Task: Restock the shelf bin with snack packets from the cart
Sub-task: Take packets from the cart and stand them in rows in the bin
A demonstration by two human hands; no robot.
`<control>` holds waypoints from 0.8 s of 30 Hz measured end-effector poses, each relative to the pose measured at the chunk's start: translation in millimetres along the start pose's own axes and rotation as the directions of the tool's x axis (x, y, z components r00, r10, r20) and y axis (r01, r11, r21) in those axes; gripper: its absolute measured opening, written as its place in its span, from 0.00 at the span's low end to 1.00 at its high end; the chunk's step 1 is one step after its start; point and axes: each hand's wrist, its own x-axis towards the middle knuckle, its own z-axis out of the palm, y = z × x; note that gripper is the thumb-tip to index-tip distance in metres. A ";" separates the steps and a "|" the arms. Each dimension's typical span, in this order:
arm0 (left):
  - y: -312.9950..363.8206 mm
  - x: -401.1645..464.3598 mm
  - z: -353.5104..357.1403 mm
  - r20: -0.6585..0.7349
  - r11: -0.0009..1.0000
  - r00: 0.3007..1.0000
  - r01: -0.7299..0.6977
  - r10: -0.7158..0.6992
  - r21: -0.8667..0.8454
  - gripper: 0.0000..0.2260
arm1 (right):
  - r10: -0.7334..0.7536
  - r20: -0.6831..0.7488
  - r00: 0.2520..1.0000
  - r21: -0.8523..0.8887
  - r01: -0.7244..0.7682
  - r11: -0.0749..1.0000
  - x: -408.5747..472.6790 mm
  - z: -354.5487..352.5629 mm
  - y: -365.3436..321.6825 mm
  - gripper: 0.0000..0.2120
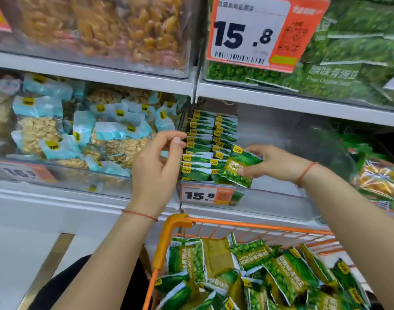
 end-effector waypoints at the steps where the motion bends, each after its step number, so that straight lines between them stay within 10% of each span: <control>1: -1.9 1.5 -1.1 -0.004 0.999 1.000 -0.027 0.027 0.018 0.08 | 0.011 0.046 0.999 -0.008 -0.011 1.000 5.8 0.3 1.9 0.31; 5: -2.7 4.0 -2.5 0.013 0.967 0.986 -0.164 0.165 0.195 0.09 | 0.008 0.099 0.995 -0.091 0.001 0.996 15.1 -1.3 11.8 0.31; 8: 10.7 8.4 11.7 0.293 0.866 0.924 -0.346 0.246 0.361 0.09 | -0.081 -0.009 0.997 0.016 0.081 0.997 7.0 -5.8 21.2 0.16; 11: 17.8 29.9 47.8 0.653 0.714 0.756 -0.436 -0.039 0.548 0.08 | -0.131 -0.101 0.986 0.098 0.141 0.985 -2.9 -9.3 28.4 0.10; 16: 9.9 58.0 87.3 0.719 0.475 0.569 -0.543 -0.399 0.693 0.12 | -0.091 -0.105 0.990 0.186 0.110 0.977 -9.3 -8.2 40.5 0.14; 24: -0.5 53.0 94.1 0.775 0.463 0.474 -0.622 -0.419 0.631 0.20 | -0.101 -0.046 0.994 0.086 0.105 0.991 -5.5 -0.1 50.9 0.15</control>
